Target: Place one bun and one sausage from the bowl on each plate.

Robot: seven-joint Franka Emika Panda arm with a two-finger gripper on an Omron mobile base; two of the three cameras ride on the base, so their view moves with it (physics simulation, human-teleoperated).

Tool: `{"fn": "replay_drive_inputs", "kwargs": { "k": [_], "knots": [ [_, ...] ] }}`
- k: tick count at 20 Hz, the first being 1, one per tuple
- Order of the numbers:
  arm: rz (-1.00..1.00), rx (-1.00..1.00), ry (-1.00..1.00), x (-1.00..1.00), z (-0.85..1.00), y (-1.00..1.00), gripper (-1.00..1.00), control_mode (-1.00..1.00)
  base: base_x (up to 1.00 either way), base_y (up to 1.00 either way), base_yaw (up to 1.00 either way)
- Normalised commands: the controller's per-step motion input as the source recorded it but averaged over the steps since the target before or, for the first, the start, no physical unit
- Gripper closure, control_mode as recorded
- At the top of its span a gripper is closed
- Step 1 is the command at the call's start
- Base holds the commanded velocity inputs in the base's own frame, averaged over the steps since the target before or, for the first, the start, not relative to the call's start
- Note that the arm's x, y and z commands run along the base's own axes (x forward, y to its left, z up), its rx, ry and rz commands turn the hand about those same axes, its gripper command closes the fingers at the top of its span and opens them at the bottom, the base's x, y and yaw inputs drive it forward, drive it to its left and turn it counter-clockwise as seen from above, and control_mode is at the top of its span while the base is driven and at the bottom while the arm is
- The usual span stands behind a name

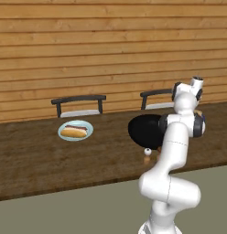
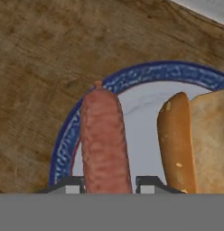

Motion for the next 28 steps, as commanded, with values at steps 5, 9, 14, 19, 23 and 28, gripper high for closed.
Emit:
{"fn": "replay_drive_inputs", "kwargs": {
  "k": [5,9,14,19,23,28],
  "knots": [
    [0.00,-0.01,0.00,-0.14,0.05,0.04,-1.00,-1.00,0.00,0.00,0.00],
    [-0.01,-0.02,-0.09,-0.28,0.01,0.13,-1.00,-1.00,0.00,0.00,0.00],
    [-0.03,-0.10,-0.02,-0.64,0.06,0.53,-1.00,-1.00,0.00,0.00,0.00],
    [-0.05,-0.38,-0.05,-0.87,0.49,0.90,-1.00,-1.00,0.00,0.00,0.00],
    [0.00,-0.30,-0.10,-1.00,0.88,1.00,-1.00,-1.00,0.00,0.00,0.00],
    [0.05,-0.15,-0.09,-0.89,0.87,1.00,-1.00,-1.00,0.00,0.00,0.00]
  ]
}}
